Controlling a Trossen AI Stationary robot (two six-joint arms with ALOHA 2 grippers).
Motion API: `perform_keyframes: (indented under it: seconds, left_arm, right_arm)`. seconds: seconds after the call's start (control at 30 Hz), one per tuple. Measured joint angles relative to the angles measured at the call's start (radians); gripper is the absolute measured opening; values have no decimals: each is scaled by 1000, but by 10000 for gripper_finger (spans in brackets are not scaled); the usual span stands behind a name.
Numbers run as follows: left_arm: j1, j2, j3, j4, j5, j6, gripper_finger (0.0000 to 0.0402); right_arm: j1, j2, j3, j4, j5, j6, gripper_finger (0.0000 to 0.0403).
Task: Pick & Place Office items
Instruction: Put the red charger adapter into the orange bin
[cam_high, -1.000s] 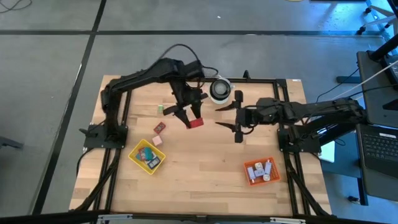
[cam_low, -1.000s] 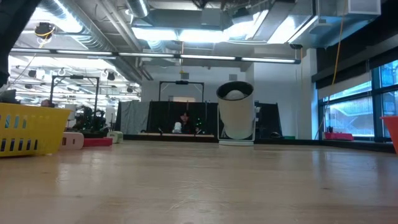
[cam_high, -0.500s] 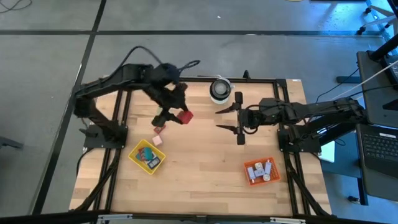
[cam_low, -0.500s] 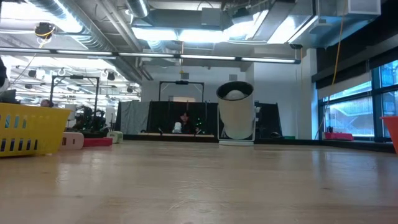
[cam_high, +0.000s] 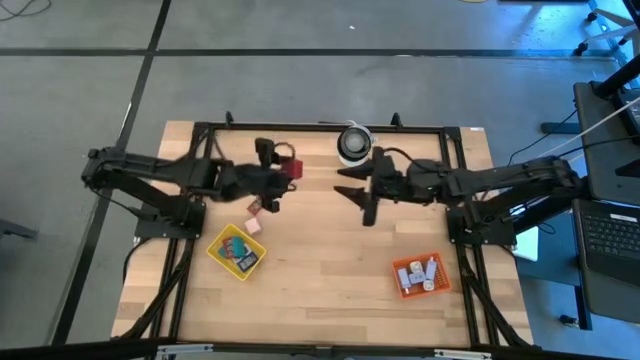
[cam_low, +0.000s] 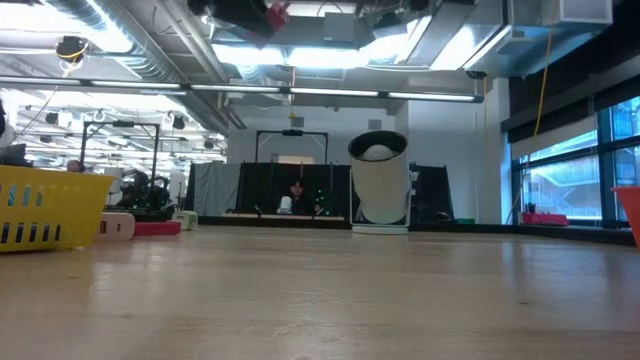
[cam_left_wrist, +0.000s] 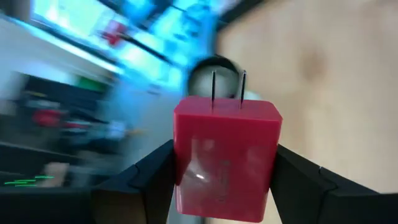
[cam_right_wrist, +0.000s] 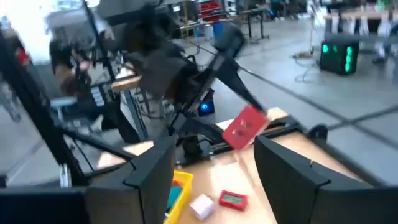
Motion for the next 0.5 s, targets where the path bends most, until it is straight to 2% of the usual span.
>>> perform_keyframes:
  seconds: [0.13,0.3,0.5]
  left_arm:
    - [-51,10,-97,173,-165,137,211]
    - [-53,46,-118,220,-198,155,211]
    - [-16,69,-117,246,-170,155,211]
  right_arm:
    - [-27,73,0,32,17,84,220]
    - [-34,157,-1,109,60,135,220]
    - [-27,237,37,123,113,169,220]
